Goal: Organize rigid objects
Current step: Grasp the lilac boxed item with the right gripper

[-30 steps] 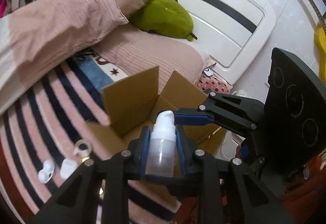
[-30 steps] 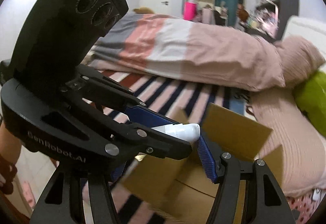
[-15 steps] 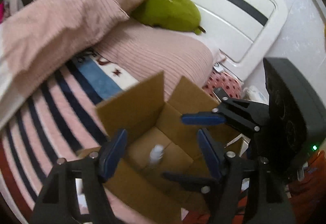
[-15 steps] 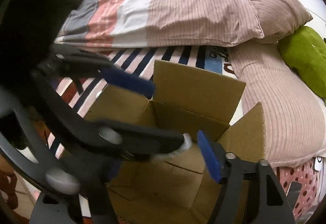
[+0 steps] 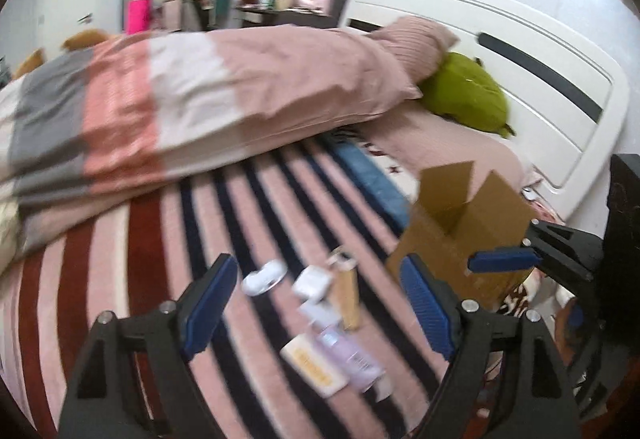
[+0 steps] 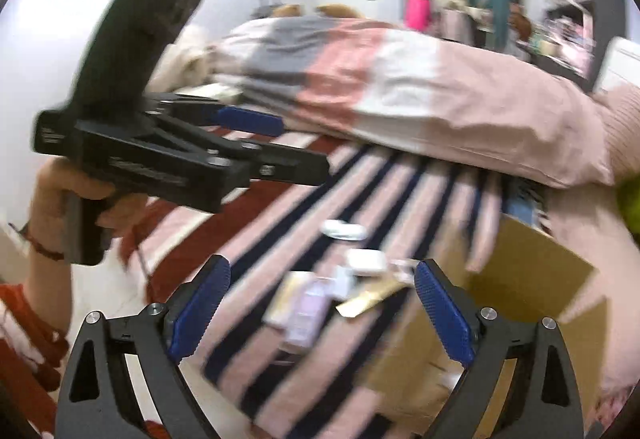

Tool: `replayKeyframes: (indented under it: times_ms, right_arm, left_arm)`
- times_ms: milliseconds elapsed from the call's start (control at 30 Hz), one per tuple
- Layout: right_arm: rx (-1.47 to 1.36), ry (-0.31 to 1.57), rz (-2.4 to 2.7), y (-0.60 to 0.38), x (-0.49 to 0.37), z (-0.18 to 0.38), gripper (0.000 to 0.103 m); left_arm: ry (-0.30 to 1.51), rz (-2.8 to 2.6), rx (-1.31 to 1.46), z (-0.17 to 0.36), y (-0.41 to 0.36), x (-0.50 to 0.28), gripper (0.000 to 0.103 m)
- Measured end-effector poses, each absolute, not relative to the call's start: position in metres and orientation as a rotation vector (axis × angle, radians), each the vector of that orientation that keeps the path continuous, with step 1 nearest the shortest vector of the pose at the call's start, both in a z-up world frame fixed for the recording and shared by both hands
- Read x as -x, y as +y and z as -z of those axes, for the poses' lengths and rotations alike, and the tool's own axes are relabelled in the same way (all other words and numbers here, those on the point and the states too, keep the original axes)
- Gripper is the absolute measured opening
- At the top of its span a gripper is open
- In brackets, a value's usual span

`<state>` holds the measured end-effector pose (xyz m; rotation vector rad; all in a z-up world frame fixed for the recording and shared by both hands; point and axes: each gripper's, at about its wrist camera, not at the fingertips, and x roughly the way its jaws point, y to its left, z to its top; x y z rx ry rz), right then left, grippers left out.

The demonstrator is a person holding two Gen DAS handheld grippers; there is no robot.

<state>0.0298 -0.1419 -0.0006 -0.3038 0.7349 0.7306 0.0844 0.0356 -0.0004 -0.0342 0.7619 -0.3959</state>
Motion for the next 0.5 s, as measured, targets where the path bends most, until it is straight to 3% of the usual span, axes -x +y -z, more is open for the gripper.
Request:
replayKeyframes:
  times_ms: [133,200,367,500]
  right_arm:
    - [0.369,0.777,-0.800,-0.104,-0.013,0.028,0.091]
    - [0.374,0.823,-0.828,-0.088,-0.008,0.045,0.084]
    - [0.341,0.957,-0.702,-0.083,-0.023,0.087,0.050]
    - [0.332,0.984,-0.532,-0.096,-0.045,0.114,0.033]
  left_arm:
    - [0.783,0.335,0.072,0.033,0.066,-0.064,0.081]
    - [0.798,0.311,0.090,0.051,0.076,-0.057,0.081]
    - [0.814,0.317,0.143,0.078,0.086,-0.045,0.081]
    - [0.827,0.325,0.157,0.089,0.087,-0.044,0.081]
